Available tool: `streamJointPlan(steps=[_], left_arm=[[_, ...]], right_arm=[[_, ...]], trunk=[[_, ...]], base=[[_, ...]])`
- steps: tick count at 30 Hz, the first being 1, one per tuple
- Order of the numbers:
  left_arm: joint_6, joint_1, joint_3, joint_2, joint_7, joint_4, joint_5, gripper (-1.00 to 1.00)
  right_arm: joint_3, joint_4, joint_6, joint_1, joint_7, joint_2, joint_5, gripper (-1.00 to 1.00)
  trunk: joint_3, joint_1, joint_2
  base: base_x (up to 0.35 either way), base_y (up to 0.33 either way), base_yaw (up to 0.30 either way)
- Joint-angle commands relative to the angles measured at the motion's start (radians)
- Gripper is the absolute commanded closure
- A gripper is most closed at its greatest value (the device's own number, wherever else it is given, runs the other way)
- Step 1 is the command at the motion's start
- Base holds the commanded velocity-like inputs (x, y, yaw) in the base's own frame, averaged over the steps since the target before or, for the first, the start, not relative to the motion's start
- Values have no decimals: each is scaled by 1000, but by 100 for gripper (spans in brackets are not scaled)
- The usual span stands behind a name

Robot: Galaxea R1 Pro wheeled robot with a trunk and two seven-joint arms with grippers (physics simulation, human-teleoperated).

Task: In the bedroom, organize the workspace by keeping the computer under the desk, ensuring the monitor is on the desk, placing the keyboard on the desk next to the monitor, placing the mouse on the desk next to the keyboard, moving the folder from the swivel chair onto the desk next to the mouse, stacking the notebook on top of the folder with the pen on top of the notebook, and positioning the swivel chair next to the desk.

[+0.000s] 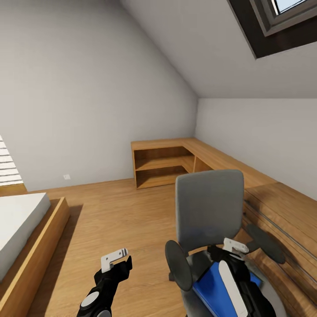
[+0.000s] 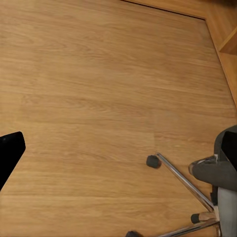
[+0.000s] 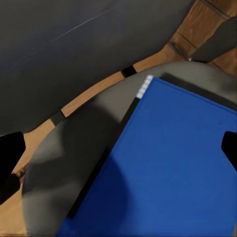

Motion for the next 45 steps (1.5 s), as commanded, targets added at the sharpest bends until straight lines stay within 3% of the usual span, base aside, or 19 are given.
streamJointPlan(steps=[1, 6, 8, 9, 16, 18, 21, 23, 28, 29, 32, 37, 41, 45], left_arm=[[4, -1, -2, 1, 7, -1, 4, -100], [4, -1, -2, 0, 7, -1, 4, -100], [4, -1, -2, 0, 7, -2, 4, -100], [4, -1, -2, 0, 7, -2, 4, -100], [4, -1, -2, -1, 7, -3, 4, -100], [4, -1, -2, -1, 7, -3, 4, -100], [5, -1, -2, -1, 7, -3, 4, -100], [5, -1, -5, -2, 8, -3, 4, -100], [6, -1, -7, -2, 8, -3, 4, -100], [6, -1, -7, -2, 9, -3, 4, -100], [7, -1, -6, -2, 9, -2, 4, -100], [7, -1, -1, -2, 8, -2, 4, -100], [7, -1, 0, -2, 8, -1, 4, -100], [7, -1, 1, -1, 8, -1, 4, -100]], right_arm=[[6, 6, -7, -1, -10, -1, -9, -100], [37, 26, -50, -1, -9, -2, 22, -100], [49, 32, -62, -1, -9, -2, 45, -100], [60, 41, -76, -1, -7, -2, 78, -100], [69, 59, -106, -2, 1, -3, 114, -100], [71, 64, -161, -1, 3, -7, 125, -100], [71, 65, -166, -2, 4, -9, 126, -100], [70, 110, -174, -4, 53, -40, 127, -100], [68, 118, -179, -5, 66, -52, 126, -100], [68, 121, -221, -5, 69, -58, 127, -100], [70, 122, -248, -5, 70, -60, 129, -100], [66, 162, -260, -15, 72, -92, 133, -100], [66, 213, -262, -51, 72, -103, 132, -100], [65, 316, -268, -132, 80, -111, 130, -100]], trunk=[[-1, 0, -1], [-1, 0, -1], [-1, 0, -1], [-1, 0, -1], [-1, 0, -1], [-7, 8, -15], [-17, 19, -36], [-23, 27, -50], [-39, 46, -85], [-42, 50, -92], [-51, 61, -113], [-67, 80, -148], [-79, 96, -176], [-92, 111, -204]], base=[[0, 0, 4], [0, 0, 2], [0, 0, 0], [0, 0, 0], [0, 0, 0], [0, 0, 0], [0, 0, 0], [0, 0, 0], [0, 0, 0], [0, 0, 0], [0, 0, 0], [0, 0, 0], [0, 0, 0], [0, 0, 0]])
